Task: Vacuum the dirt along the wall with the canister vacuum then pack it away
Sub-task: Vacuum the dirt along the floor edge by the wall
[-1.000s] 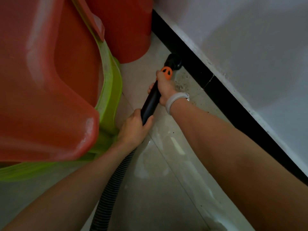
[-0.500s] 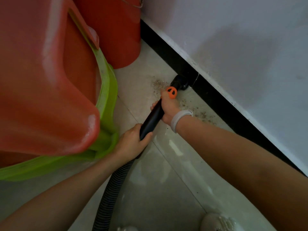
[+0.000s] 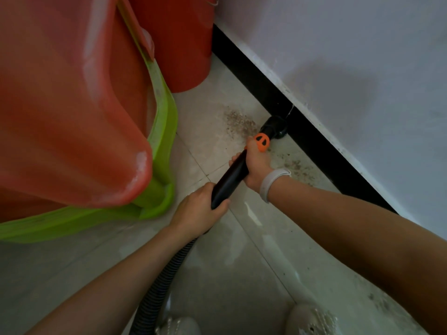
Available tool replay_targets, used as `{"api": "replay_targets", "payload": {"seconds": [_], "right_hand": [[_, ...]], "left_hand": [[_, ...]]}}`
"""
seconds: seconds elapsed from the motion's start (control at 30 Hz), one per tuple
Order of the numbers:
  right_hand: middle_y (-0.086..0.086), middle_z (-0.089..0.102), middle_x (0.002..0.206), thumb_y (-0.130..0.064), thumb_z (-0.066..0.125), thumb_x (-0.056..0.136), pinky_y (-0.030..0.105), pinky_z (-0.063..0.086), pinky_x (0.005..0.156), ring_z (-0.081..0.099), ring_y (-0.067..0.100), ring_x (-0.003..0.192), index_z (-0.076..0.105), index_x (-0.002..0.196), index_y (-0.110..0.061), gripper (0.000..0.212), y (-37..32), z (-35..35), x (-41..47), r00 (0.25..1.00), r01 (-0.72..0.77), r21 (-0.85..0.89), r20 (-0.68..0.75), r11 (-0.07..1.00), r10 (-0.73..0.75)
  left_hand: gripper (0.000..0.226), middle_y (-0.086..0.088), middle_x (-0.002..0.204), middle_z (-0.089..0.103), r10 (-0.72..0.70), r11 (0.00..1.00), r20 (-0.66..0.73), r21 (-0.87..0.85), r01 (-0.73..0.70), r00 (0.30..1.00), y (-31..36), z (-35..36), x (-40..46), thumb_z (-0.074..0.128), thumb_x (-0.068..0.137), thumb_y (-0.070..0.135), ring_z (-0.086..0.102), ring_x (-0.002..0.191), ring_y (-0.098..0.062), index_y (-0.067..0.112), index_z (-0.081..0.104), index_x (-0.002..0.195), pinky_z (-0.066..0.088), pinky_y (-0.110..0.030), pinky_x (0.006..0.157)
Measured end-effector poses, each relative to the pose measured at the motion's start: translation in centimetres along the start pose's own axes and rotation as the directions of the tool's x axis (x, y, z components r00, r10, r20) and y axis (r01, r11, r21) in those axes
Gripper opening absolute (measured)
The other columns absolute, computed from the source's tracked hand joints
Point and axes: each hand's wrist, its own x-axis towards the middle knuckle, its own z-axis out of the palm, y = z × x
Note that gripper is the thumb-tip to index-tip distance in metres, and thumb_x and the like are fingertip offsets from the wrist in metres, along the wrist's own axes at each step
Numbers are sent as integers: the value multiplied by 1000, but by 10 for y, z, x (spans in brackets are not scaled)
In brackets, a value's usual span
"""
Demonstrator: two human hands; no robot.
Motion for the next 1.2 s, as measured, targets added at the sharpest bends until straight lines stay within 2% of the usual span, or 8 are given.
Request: {"api": "replay_targets", "payload": {"seconds": [0.13,0.23,0.47,0.6,0.8,0.9,1.03,1.2], "right_hand": [[6,47,56,-31,57,92,30,50,51,51,18,47,44,80,-10,27,-6,24,-1,989,27,-29,143,999,-23],[5,47,56,-31,56,93,31,50,52,51,17,47,45,82,-10,25,-5,43,-5,971,27,-33,237,999,-18],[7,46,61,-32,56,93,31,50,53,50,17,50,46,83,-10,26,14,63,-24,924,-56,-83,372,995,83],[6,49,60,-33,55,93,30,53,53,53,17,51,47,86,-8,27,34,62,-35,910,-92,-150,388,984,144],[8,51,63,-36,55,94,31,55,53,57,18,49,47,92,-9,28,56,56,-40,890,-141,-229,397,963,225],[7,53,62,-38,54,93,29,55,49,58,16,45,47,95,-9,30,53,58,-36,905,-112,-253,373,961,204],[8,54,60,-37,54,94,29,55,48,57,18,45,47,85,-9,30,42,72,-27,930,-68,-251,335,966,153],[9,52,63,-36,54,94,29,54,45,56,19,48,47,83,-10,30,19,86,-5,954,-11,-246,289,969,84]], "left_hand": [[25,1,76,57,-101,992,-79,-77,95,992,4,-10,6,61,81,35,56,69,-20,21,45,93,42,-29,57],[26,1,70,56,-144,988,-126,-71,136,981,-3,-22,6,63,79,36,57,66,-22,19,48,92,41,-28,51],[36,0,71,57,-227,973,-206,-85,213,952,-15,-31,-23,50,84,53,58,68,-26,18,49,92,37,-31,52],[38,-10,80,63,-282,957,-183,-116,265,942,-23,-33,-37,50,88,49,61,77,-32,13,54,96,49,-38,65],[35,-1,68,58,-365,929,-144,-120,350,920,-29,-28,-54,44,89,54,56,61,-17,23,46,74,36,-27,49],[40,-2,72,60,-356,934,-133,-61,351,925,-29,-28,-46,39,90,56,57,64,-21,20,46,76,36,-30,53],[48,-9,82,63,-361,932,-123,-85,352,924,-31,-33,-20,38,89,58,61,78,-31,13,54,91,48,-36,68],[39,0,73,58,-337,932,-93,-178,317,937,-23,-37,14,42,91,54,60,74,-26,17,51,87,41,-29,59]]}}
